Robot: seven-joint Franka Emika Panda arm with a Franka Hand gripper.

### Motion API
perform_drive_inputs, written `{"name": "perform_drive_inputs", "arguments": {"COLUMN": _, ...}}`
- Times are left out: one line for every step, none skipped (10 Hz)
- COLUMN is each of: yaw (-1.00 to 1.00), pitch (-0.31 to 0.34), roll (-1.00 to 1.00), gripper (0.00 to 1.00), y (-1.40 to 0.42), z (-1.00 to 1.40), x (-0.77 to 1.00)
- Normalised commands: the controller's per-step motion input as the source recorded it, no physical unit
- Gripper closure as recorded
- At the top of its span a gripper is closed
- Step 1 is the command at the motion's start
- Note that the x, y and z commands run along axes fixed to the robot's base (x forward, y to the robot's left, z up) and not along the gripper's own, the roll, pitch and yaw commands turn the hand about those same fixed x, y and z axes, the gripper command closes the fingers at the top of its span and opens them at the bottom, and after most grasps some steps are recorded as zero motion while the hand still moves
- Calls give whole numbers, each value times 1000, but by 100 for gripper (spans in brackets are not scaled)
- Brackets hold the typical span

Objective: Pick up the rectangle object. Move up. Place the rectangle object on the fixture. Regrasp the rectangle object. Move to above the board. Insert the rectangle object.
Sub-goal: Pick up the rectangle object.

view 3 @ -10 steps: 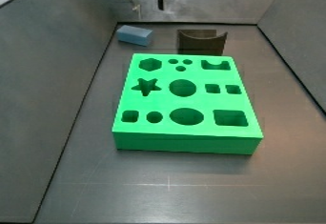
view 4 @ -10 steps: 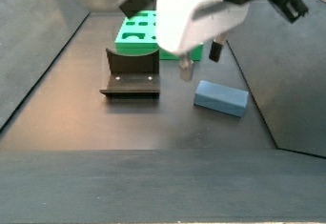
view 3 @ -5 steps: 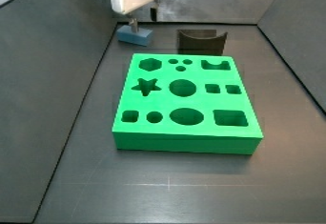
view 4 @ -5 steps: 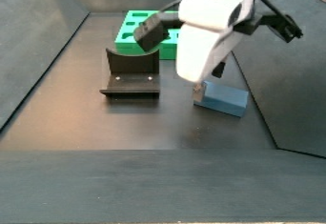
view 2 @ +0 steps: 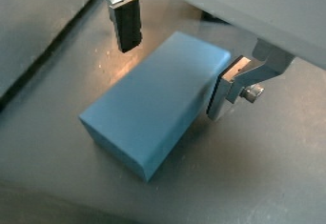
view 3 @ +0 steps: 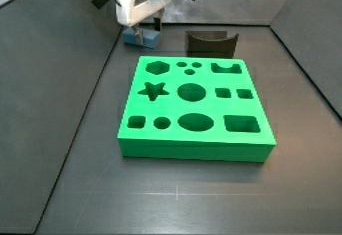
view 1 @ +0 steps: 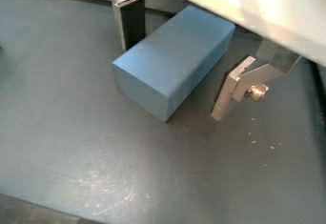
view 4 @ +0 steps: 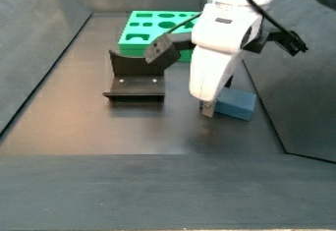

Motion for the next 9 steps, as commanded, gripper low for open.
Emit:
{"name": "perform_drive_inputs", "arguments": {"yaw": 0, "pitch": -43, "roll": 0, "gripper": 0, "y": 0, "z": -51, "x": 0}}
{"name": "perform_drive_inputs", "arguments": {"yaw": 0, "pitch": -73, "roll": 14, "gripper": 0, "y": 0, "z": -283, "x": 0}}
{"name": "perform_drive_inputs", "arguments": {"yaw": 49, "pitch": -217, "roll": 153, "gripper": 0, "y": -29, "z": -703, "x": -297}}
{"name": "perform_drive_inputs", "arguments": {"yaw": 0, "pitch": -51, "roll": 0, "gripper": 0, "y": 0, "z": -149, "x": 0}}
{"name": "perform_drive_inputs", "arguments": {"yaw": 0, "pitch": -4, "roll": 0, "gripper": 0, "y": 0, "z": 0, "x": 0}}
{"name": "perform_drive_inputs", "arguments": {"yaw": 0, "pitch": 0, "roll": 0, "gripper": 0, "y": 0, "z": 0, "x": 0}}
{"name": "perform_drive_inputs", "arguments": {"yaw": 0, "pitch": 0, "roll": 0, "gripper": 100, "y": 0, "z": 0, "x": 0}}
{"name": "perform_drive_inputs", "arguments": {"yaw": 0, "pitch": 0, "roll": 0, "gripper": 100, "y": 0, "z": 0, "x": 0}}
{"name": "perform_drive_inputs", "arguments": {"yaw": 0, "pitch": 0, "roll": 0, "gripper": 100, "y": 0, "z": 0, "x": 0}}
